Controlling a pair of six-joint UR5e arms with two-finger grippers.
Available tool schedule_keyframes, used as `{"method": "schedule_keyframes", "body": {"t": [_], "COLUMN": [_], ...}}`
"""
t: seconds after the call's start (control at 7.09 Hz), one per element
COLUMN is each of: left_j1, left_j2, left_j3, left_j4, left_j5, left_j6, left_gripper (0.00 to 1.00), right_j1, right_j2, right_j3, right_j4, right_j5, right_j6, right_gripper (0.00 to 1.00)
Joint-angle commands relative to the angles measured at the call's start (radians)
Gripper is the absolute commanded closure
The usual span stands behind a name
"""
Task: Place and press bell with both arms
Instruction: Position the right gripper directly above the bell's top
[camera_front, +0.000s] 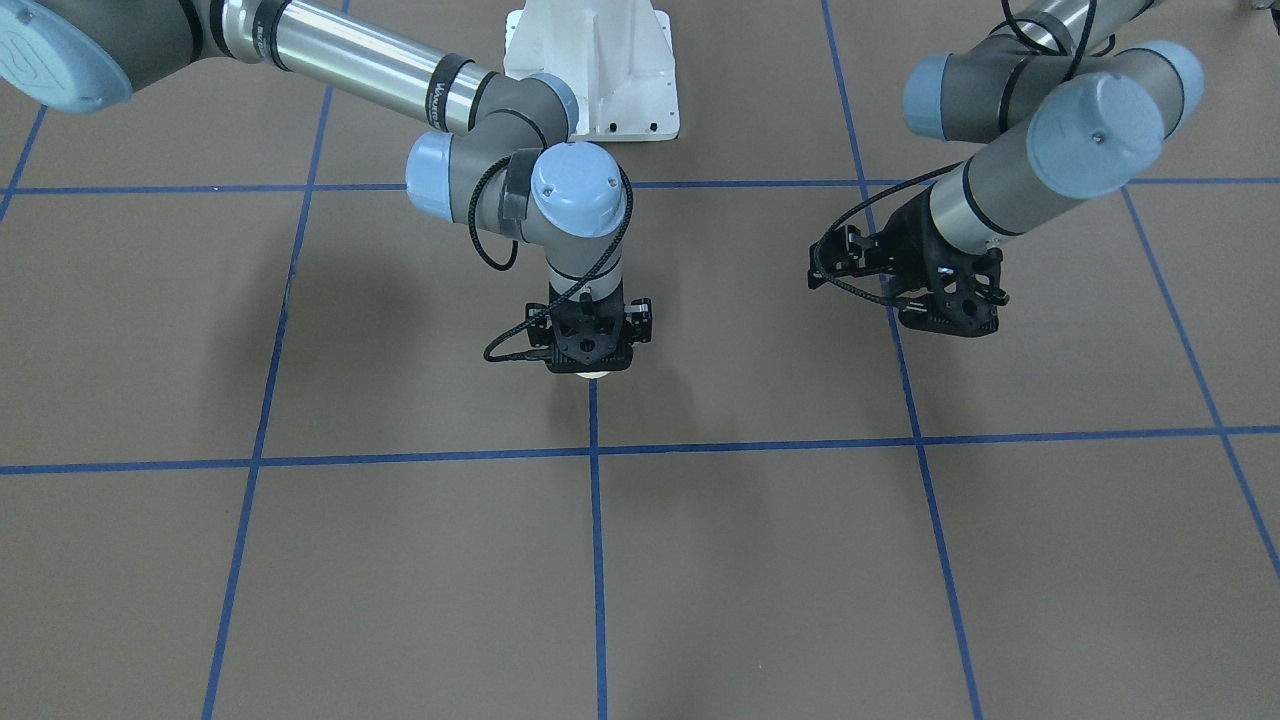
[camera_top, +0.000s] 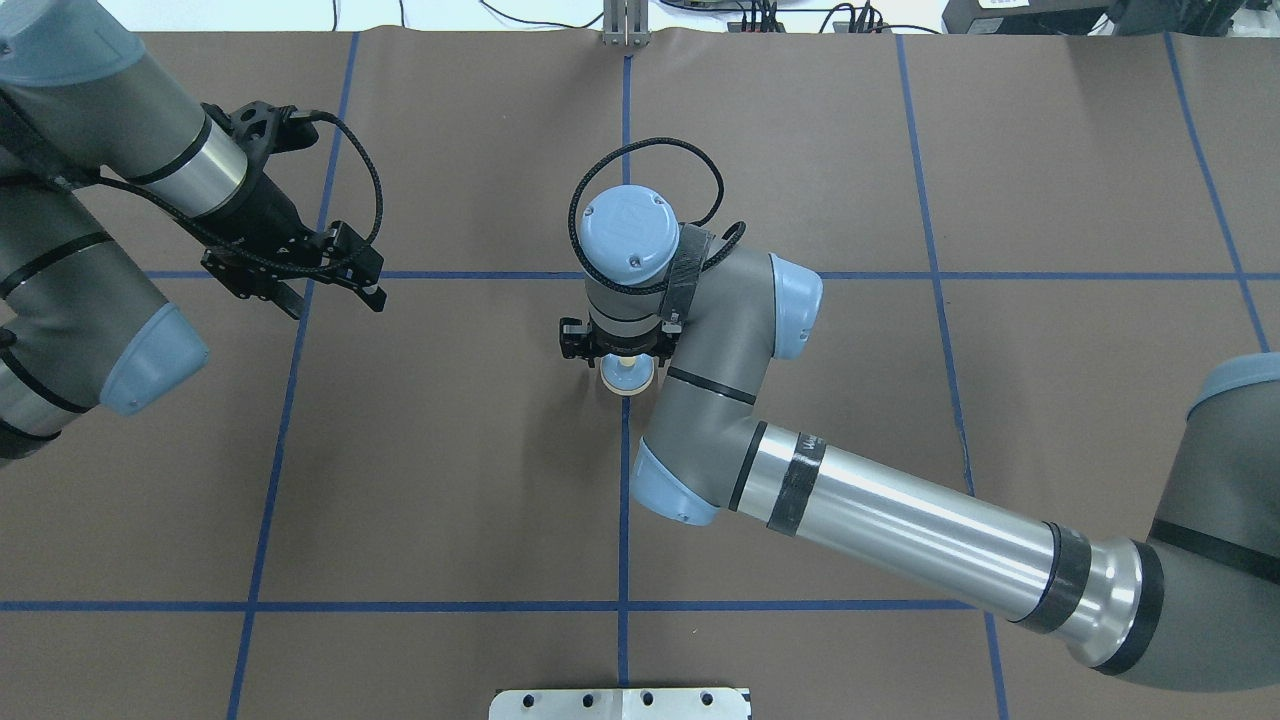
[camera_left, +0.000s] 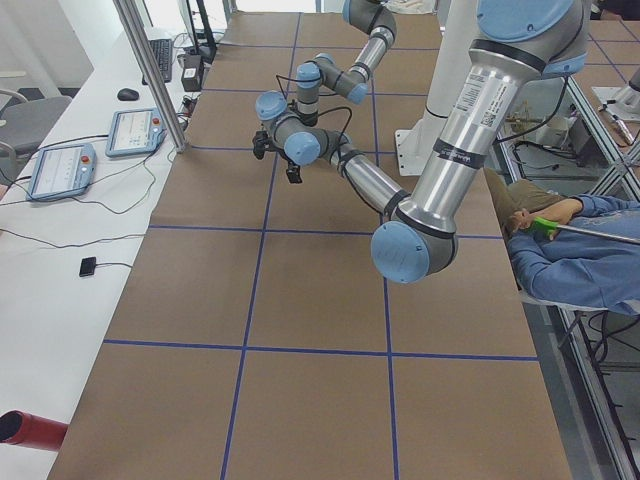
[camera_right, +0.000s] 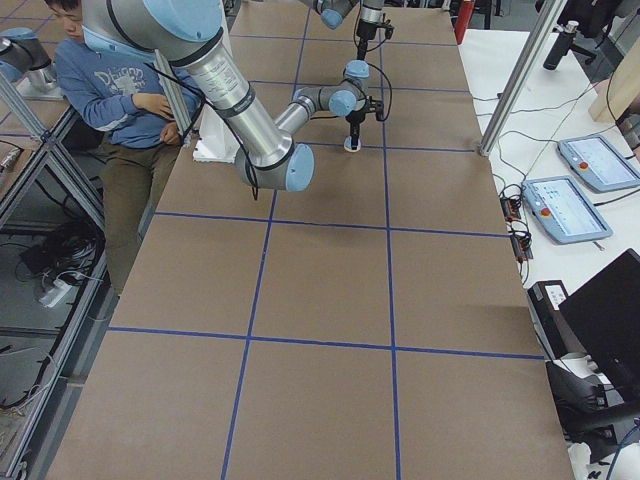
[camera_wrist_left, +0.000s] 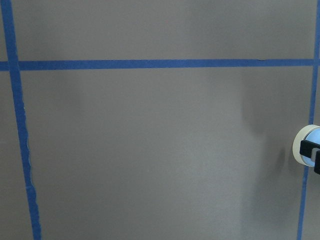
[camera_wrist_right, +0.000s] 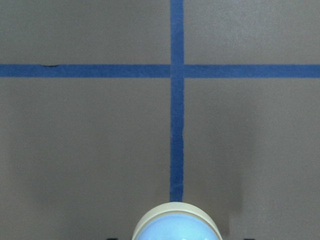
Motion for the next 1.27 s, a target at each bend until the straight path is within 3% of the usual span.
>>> {"method": "schedule_keyframes", "body": {"t": [0.0, 0.85, 0.99, 1.13], "left_j1": [0.0, 0.0, 0.0, 0.0], "left_j2": [0.0, 0.005, 0.005, 0.008], "left_j3": [-0.001, -0.01, -0.01, -0.014], "left_j4": [0.0, 0.0, 0.0, 0.0], "left_j5": [0.0, 0.0, 0.0, 0.0], "left_j6": [-0.001, -0.001, -0.001, -0.001], "left_gripper": [0.01, 0.01, 0.01, 0.01], "right_j1": [-0.007, -0.009, -0.007, -0.007], "right_j2": [0.001, -0.001, 0.001, 0.002], "right_j3": [-0.007, -0.012, -0.01, -0.01], "right_j4": [0.001, 0.002, 0.002, 0.002], "right_j5": [-0.001, -0.001, -0.001, -0.001], "right_j6": [-0.001, -0.001, -0.001, -0.002], "right_gripper": [0.14, 0.26, 0.26, 0.13]}}
